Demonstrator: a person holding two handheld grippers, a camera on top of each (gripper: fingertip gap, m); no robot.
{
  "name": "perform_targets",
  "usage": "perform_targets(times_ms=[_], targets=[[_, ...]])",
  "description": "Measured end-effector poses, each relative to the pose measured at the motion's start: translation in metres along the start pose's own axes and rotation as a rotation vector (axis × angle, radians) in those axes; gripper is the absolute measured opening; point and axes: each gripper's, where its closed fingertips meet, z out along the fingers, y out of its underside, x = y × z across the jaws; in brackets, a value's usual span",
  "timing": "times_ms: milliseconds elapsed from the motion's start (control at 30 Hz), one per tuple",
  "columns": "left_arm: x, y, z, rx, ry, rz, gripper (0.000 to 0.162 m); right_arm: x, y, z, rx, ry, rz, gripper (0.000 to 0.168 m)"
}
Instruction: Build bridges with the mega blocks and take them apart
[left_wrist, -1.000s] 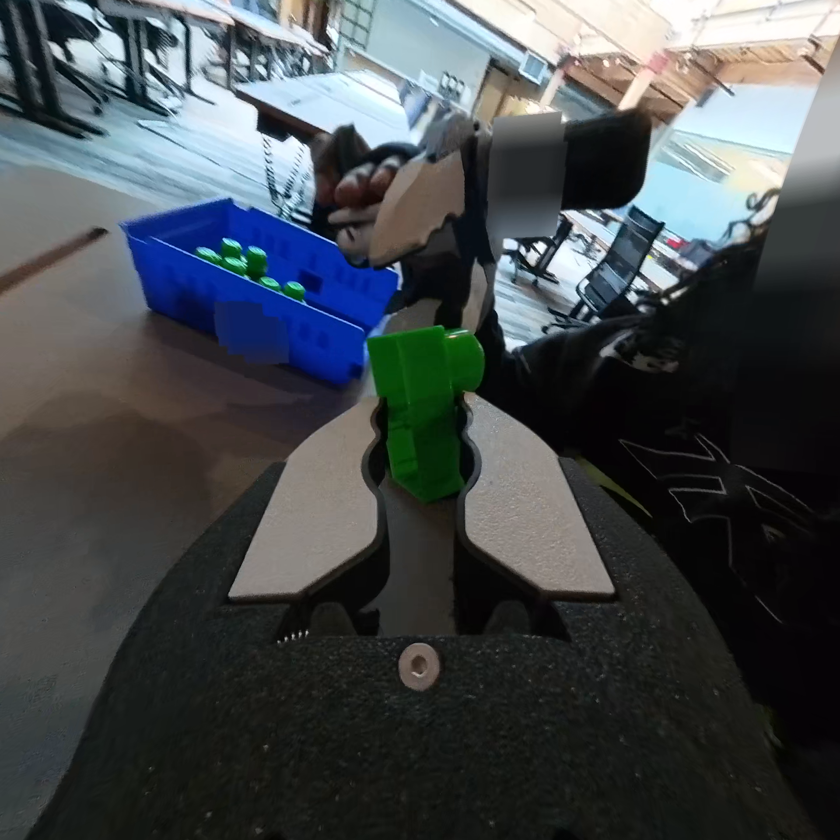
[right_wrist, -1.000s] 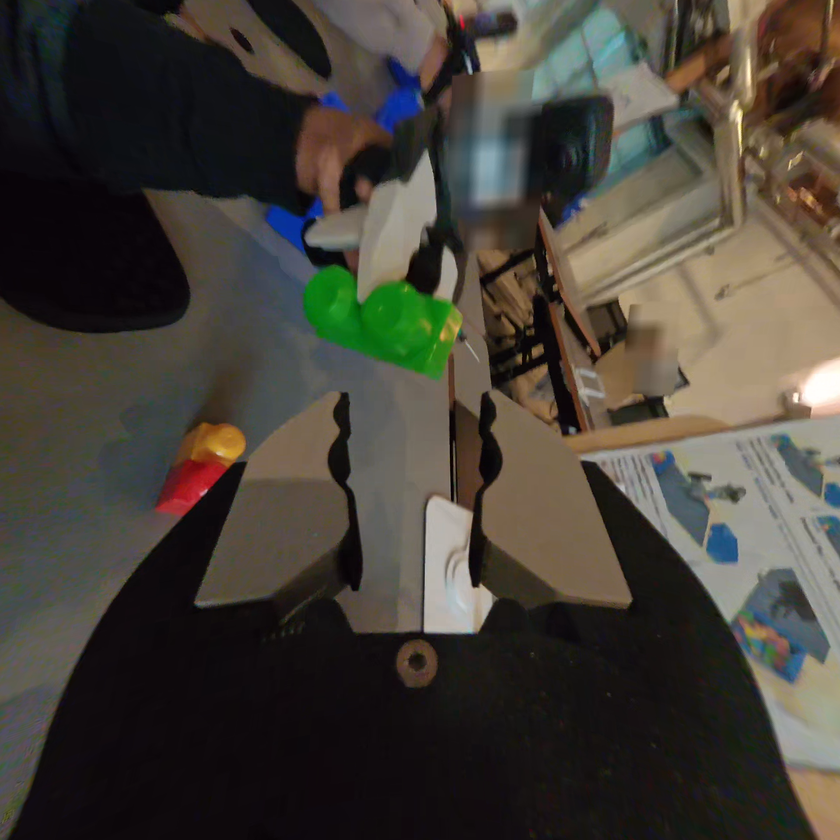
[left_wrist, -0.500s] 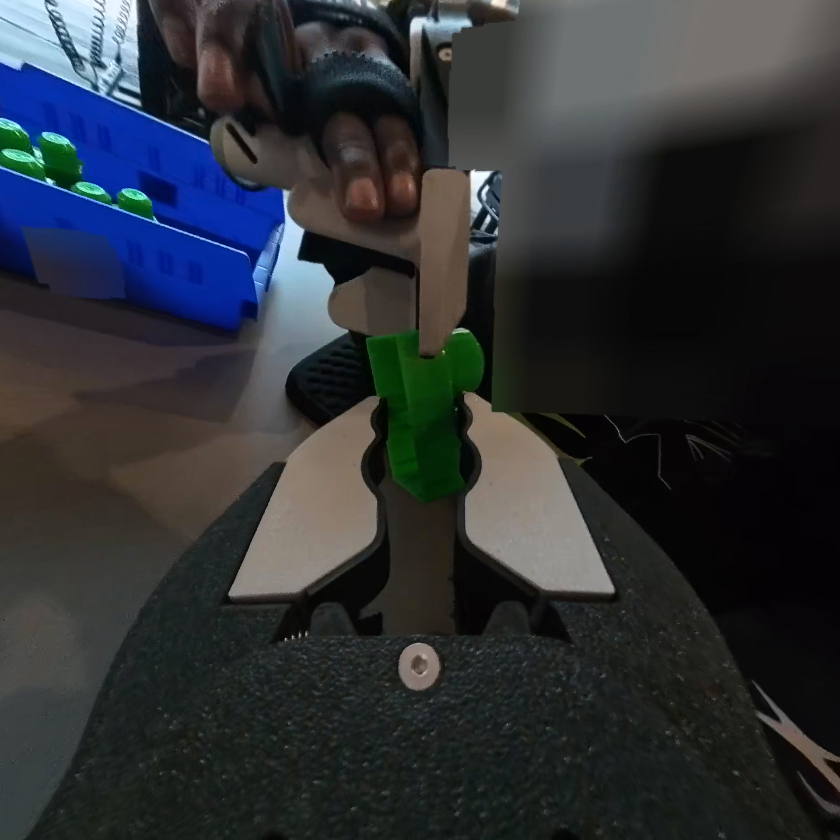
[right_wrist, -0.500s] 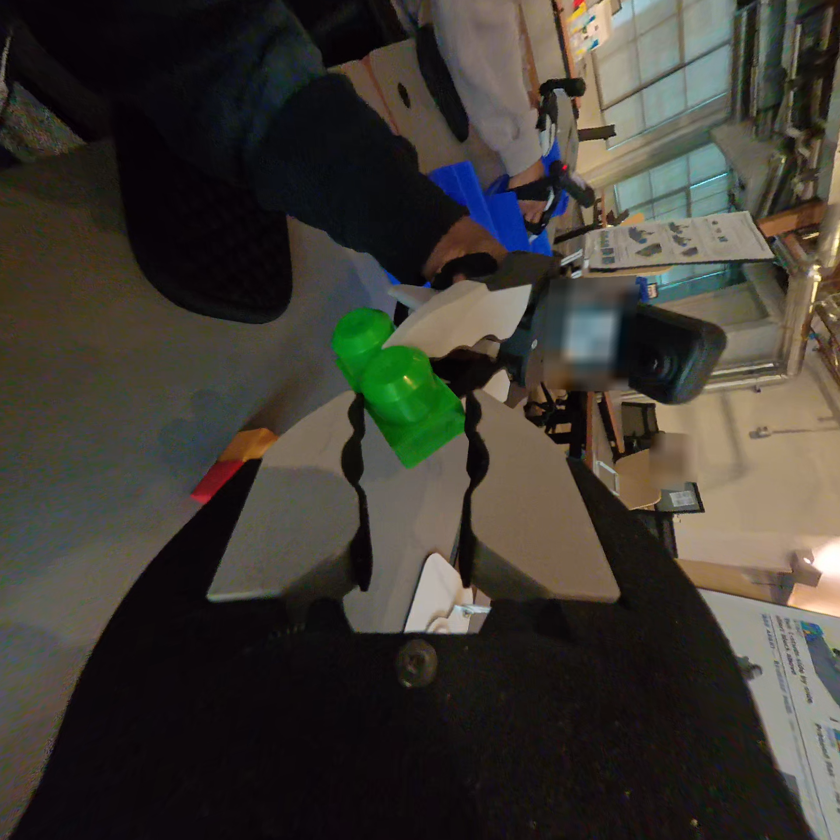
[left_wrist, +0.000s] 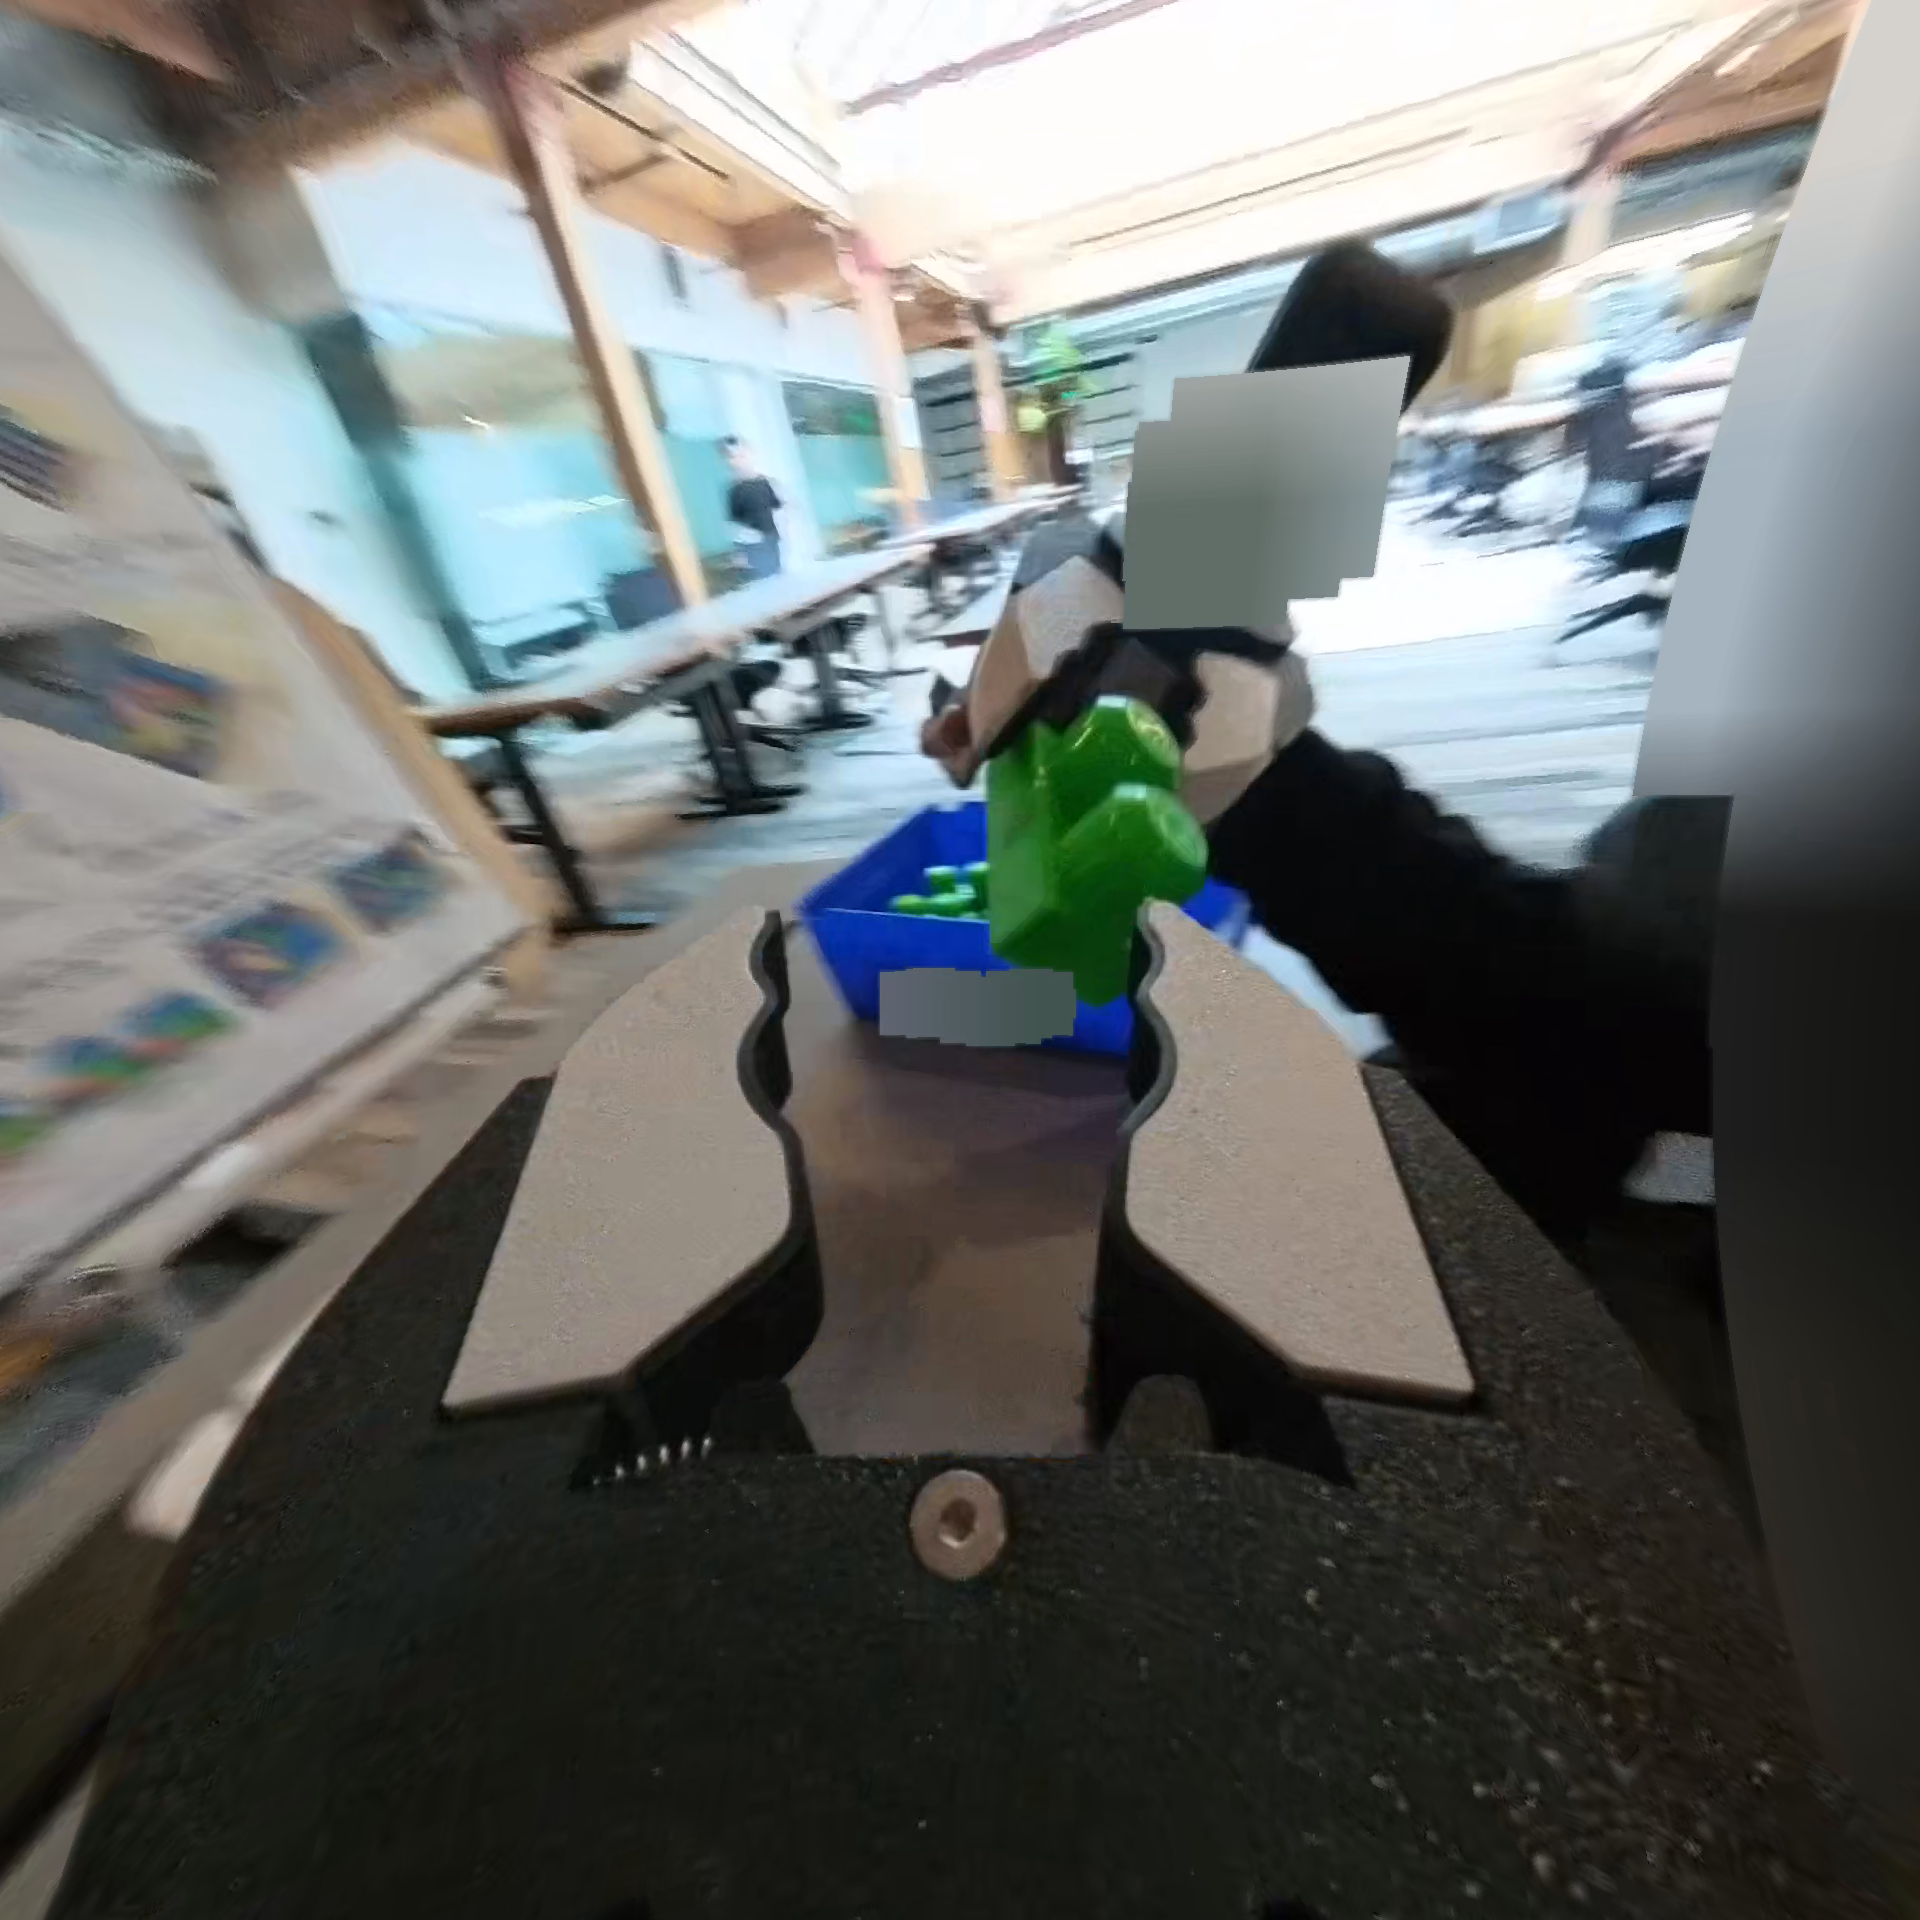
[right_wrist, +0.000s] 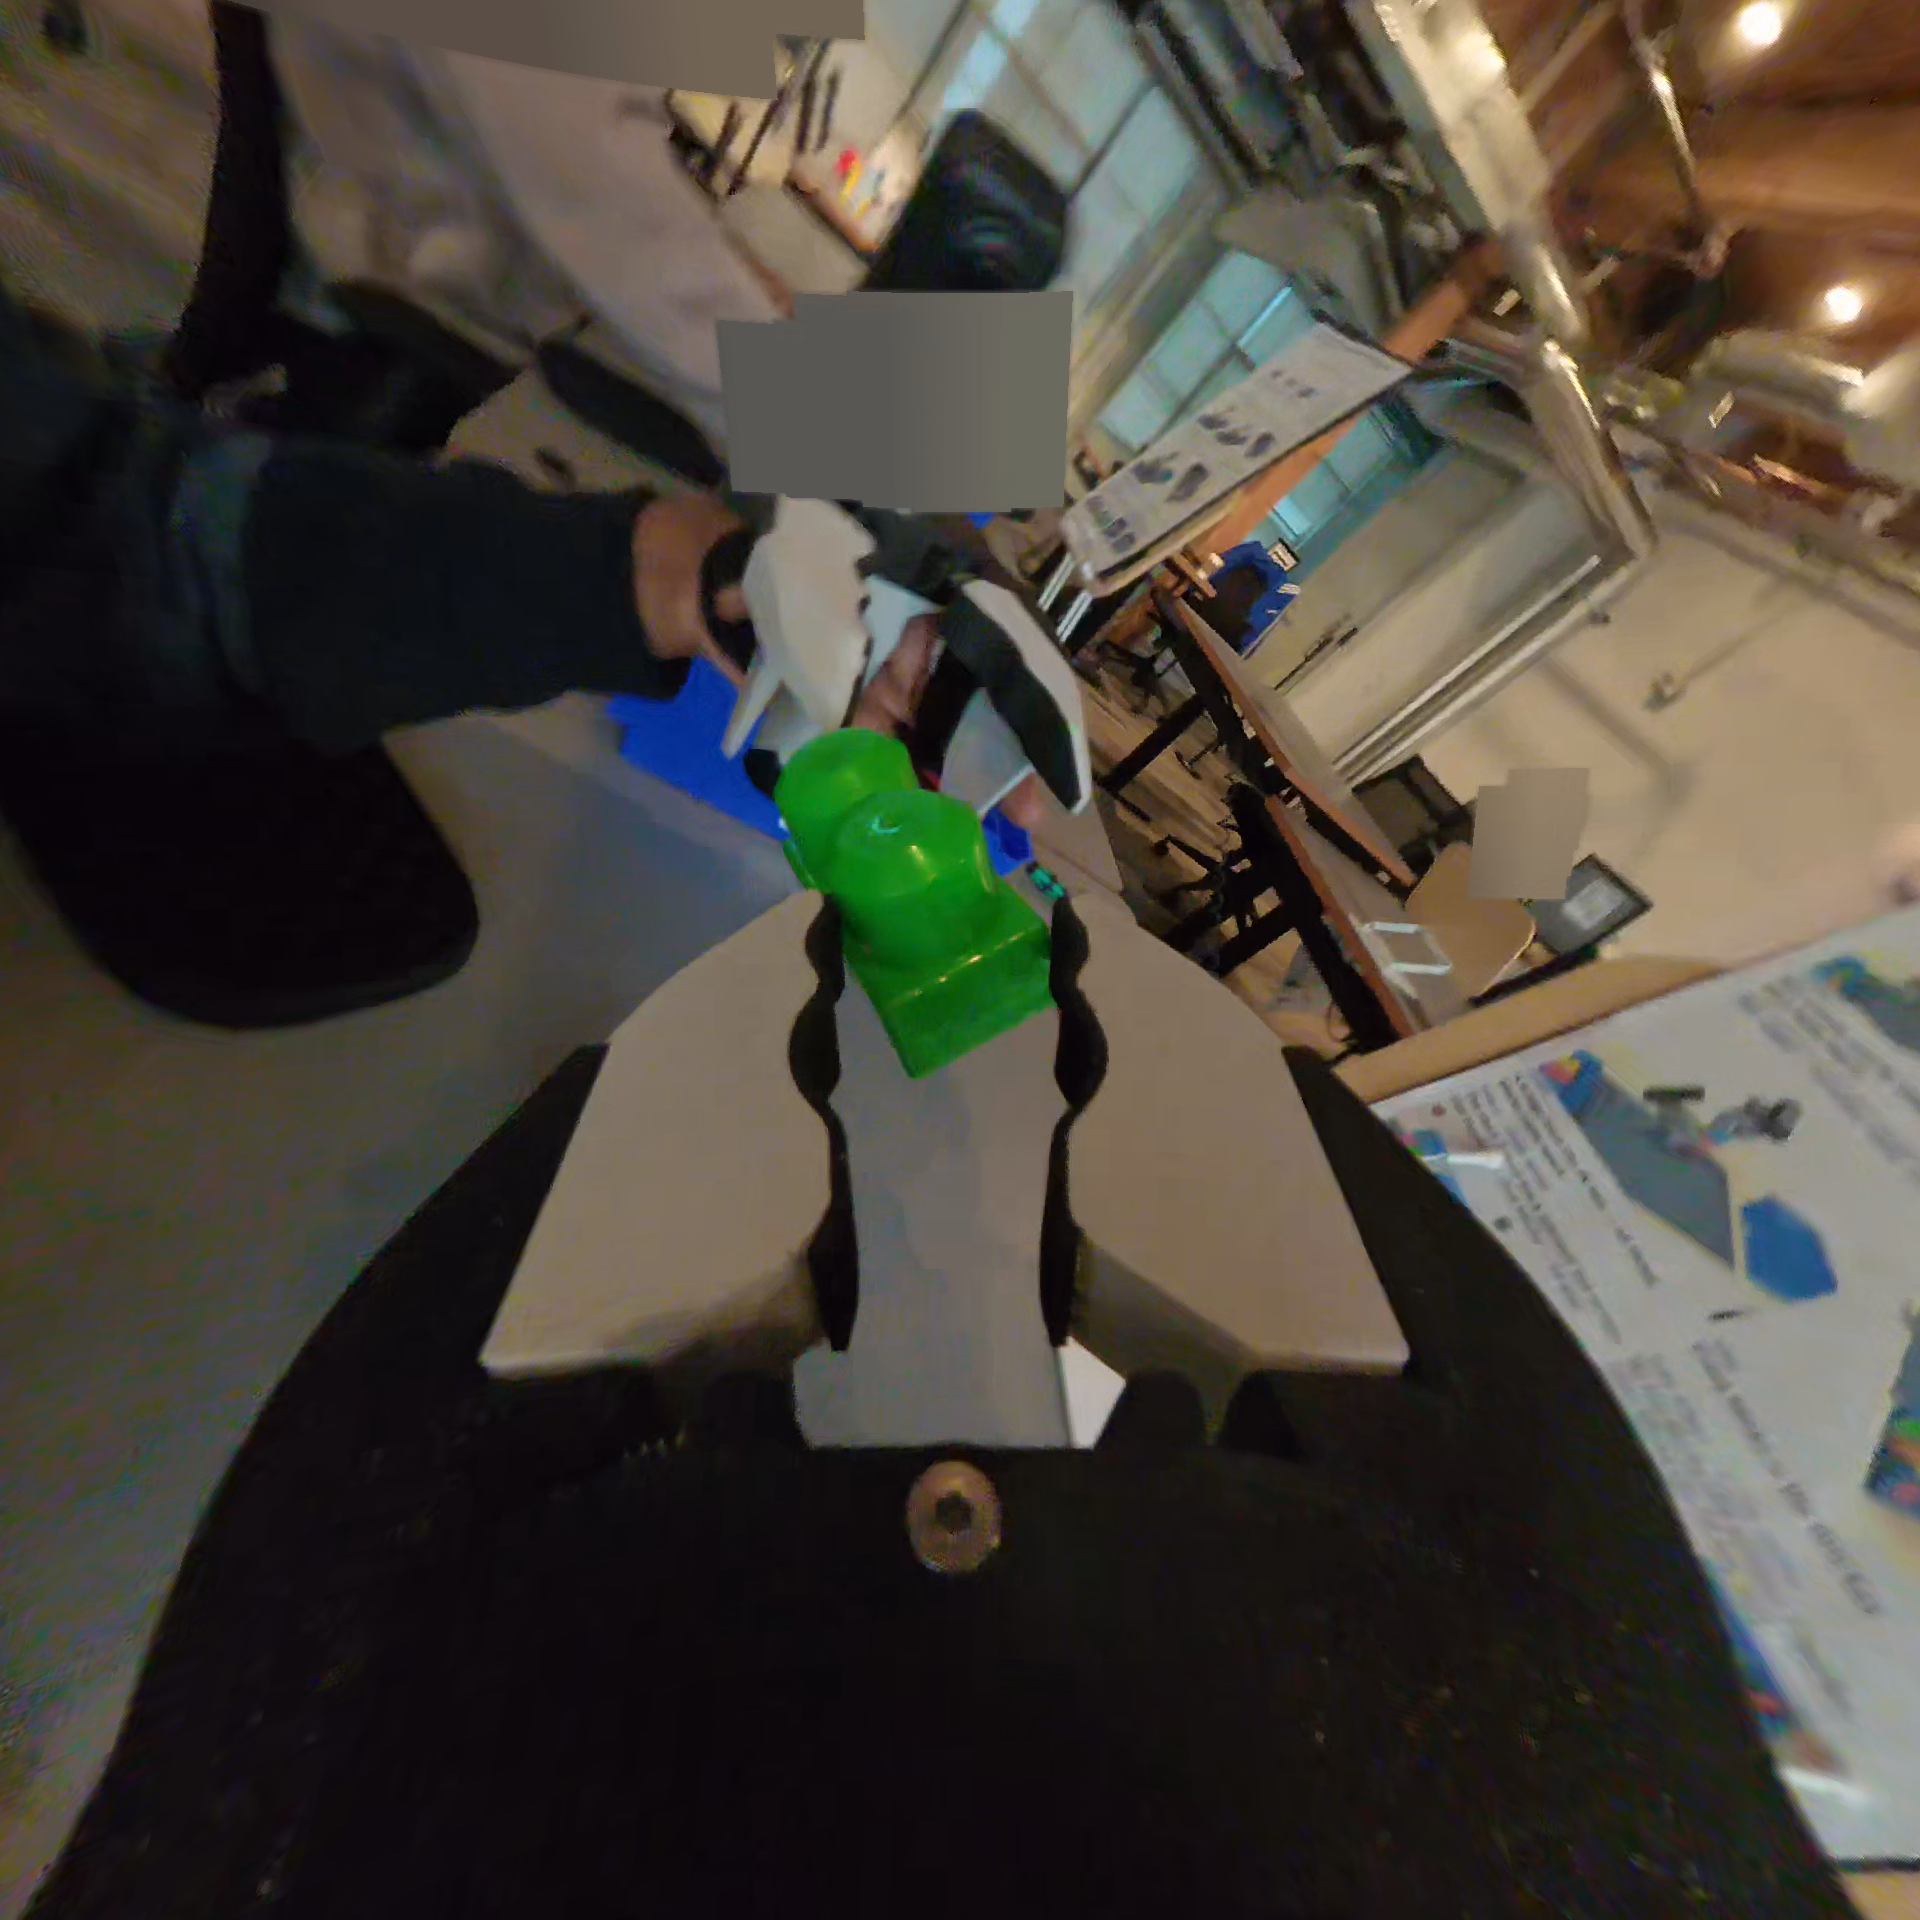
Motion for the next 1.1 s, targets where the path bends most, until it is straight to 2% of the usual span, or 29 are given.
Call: perform_targets(times_ms=[100, 233, 333, 467, 600, 767, 833, 933, 1033, 1100], targets=[[-0.003, 0.003, -0.001, -0.047, -0.098, 0.116, 0.065, 0.017, -0.005, -0.001, 0.063, 0.057, 0.188, 0.038], [0.001, 0.012, 0.01, -0.092, -0.155, 0.203, 0.065, 0.021, -0.004, 0.004, 0.091, 0.057, 0.314, 0.038], [0.005, 0.018, 0.017, -0.116, -0.15, 0.216, 0.065, 0.017, 0.001, 0.01, 0.078, 0.029, 0.366, 0.038], [0.004, 0.018, 0.02, -0.1, -0.151, 0.209, 0.055, 0.014, 0.006, 0.017, 0.069, -0.006, 0.429, 0.038], [0.002, 0.022, 0.017, -0.126, -0.152, 0.215, 0.036, 0.012, 0.009, 0.018, 0.055, -0.021, 0.453, 0.038], [0.008, 0.035, 0.017, -0.215, -0.099, 0.2, 0.036, 0.003, 0.014, 0.017, 0.005, -0.069, 0.447, 0.038], [0.014, 0.043, 0.019, -0.253, -0.054, 0.164, 0.035, -0.007, 0.022, 0.012, -0.076, -0.114, 0.403, 0.041], [0.021, 0.065, 0.022, -0.36, 0.009, 0.128, 0.035, -0.027, 0.045, 0.003, -0.301, -0.173, 0.27, 0.063], [0.029, 0.089, 0.027, -0.448, 0.071, 0.108, 0.036, -0.04, 0.068, -0.005, -0.535, -0.187, 0.161, 0.064], [0.033, 0.104, 0.03, -0.509, 0.1, 0.098, 0.035, -0.051, 0.077, -0.004, -0.627, -0.225, 0.148, 0.06]])
